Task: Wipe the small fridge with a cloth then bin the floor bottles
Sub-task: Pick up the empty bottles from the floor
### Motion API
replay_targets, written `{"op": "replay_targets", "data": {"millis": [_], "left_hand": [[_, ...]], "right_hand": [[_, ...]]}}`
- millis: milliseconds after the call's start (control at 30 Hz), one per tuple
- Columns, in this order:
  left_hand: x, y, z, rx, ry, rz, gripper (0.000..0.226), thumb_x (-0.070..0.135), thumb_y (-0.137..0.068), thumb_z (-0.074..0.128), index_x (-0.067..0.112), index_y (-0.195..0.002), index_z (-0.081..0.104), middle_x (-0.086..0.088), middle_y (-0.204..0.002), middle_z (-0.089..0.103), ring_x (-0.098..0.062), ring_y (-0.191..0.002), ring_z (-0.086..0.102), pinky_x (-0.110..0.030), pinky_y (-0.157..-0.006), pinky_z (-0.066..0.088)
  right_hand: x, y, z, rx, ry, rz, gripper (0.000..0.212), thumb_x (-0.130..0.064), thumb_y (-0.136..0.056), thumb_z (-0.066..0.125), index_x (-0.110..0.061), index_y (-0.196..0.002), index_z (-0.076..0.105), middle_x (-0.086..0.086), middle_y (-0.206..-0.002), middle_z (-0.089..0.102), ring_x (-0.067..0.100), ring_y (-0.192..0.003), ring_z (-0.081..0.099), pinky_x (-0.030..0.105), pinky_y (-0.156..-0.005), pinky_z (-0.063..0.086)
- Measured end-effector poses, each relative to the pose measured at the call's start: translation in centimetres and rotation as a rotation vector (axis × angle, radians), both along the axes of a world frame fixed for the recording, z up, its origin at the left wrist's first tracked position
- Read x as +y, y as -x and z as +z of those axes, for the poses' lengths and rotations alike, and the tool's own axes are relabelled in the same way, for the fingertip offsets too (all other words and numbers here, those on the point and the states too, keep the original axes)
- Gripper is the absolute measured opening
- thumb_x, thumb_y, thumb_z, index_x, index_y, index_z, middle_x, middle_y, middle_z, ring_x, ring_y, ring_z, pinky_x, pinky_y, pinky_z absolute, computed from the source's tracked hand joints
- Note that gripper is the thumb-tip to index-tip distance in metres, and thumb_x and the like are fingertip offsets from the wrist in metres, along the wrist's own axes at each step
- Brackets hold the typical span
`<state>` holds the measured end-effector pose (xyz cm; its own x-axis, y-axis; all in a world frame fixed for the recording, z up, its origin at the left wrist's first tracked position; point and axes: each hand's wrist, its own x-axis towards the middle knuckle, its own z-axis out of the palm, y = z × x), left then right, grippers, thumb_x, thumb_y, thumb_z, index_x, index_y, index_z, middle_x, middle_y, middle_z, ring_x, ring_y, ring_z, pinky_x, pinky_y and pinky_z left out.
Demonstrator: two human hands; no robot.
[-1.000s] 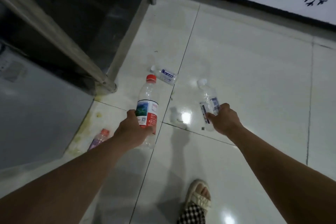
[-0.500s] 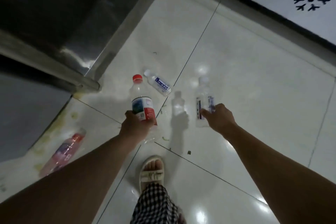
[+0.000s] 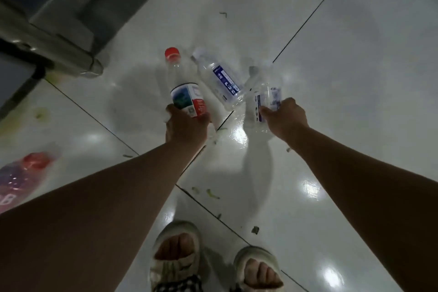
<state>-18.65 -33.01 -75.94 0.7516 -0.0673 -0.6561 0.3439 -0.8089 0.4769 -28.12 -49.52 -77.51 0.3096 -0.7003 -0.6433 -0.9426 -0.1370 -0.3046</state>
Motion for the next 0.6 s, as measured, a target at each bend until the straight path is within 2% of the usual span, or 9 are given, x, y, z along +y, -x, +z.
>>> {"op": "replay_targets", "data": {"millis": [167,267,400,500,533,600], "left_hand": [[-1.7,0.5,-2.2,-0.018,0.009,0.014,0.077,0.039,-0.082,0.068,0.007,-0.136,0.024,-0.011,-0.127,0.053,-0.027,-0.110,0.056,-0.039,-0.091,0.051],[-1.9,0.6,-2.2,-0.015,0.037,-0.031,0.077,0.040,-0.083,0.066,0.006,-0.137,0.022,-0.010,-0.128,0.052,-0.026,-0.112,0.057,-0.034,-0.088,0.051],[-0.9,0.5,-0.5,0.051,0.024,-0.148,0.071,0.038,-0.087,0.061,0.007,-0.138,0.022,-0.015,-0.127,0.052,-0.027,-0.110,0.057,-0.037,-0.087,0.053],[0.7,0.5,2.4,0.057,-0.088,-0.255,0.067,0.038,-0.088,0.060,0.008,-0.138,0.027,-0.015,-0.130,0.051,-0.027,-0.111,0.053,-0.029,-0.078,0.043],[1.5,0.5,3.6,0.055,-0.118,-0.287,0.068,0.037,-0.087,0.061,0.008,-0.138,0.029,-0.015,-0.132,0.050,-0.028,-0.116,0.051,-0.029,-0.080,0.040],[3.3,0.6,6.6,0.034,-0.178,-0.373,0.068,0.036,-0.084,0.064,0.009,-0.138,0.032,-0.014,-0.133,0.050,-0.029,-0.121,0.049,-0.032,-0.087,0.041]], "right_hand": [[-0.2,-0.3,-2.0,-0.023,0.033,0.043,0.053,-0.039,-0.086,0.059,-0.003,-0.120,0.042,0.017,-0.117,0.058,0.024,-0.082,0.047,0.029,-0.067,0.036],[-0.2,-0.3,-1.8,-0.055,0.019,0.100,0.055,-0.040,-0.086,0.059,-0.002,-0.122,0.041,0.018,-0.119,0.057,0.030,-0.094,0.055,0.029,-0.071,0.038],[0.0,0.5,0.4,-0.011,0.015,0.152,0.065,-0.042,-0.084,0.064,-0.001,-0.128,0.038,0.020,-0.123,0.053,0.035,-0.108,0.055,0.029,-0.075,0.038],[0.5,1.3,3.9,0.043,-0.008,0.197,0.067,-0.034,-0.083,0.066,-0.001,-0.132,0.035,0.021,-0.126,0.050,0.036,-0.108,0.056,0.032,-0.079,0.047],[0.8,1.5,5.3,0.059,-0.018,0.217,0.067,-0.032,-0.083,0.066,-0.001,-0.133,0.034,0.021,-0.127,0.050,0.037,-0.108,0.056,0.035,-0.083,0.050],[1.7,2.0,8.3,0.089,-0.019,0.286,0.066,-0.028,-0.083,0.066,-0.003,-0.134,0.035,0.021,-0.130,0.049,0.036,-0.114,0.053,0.037,-0.090,0.045]]}}
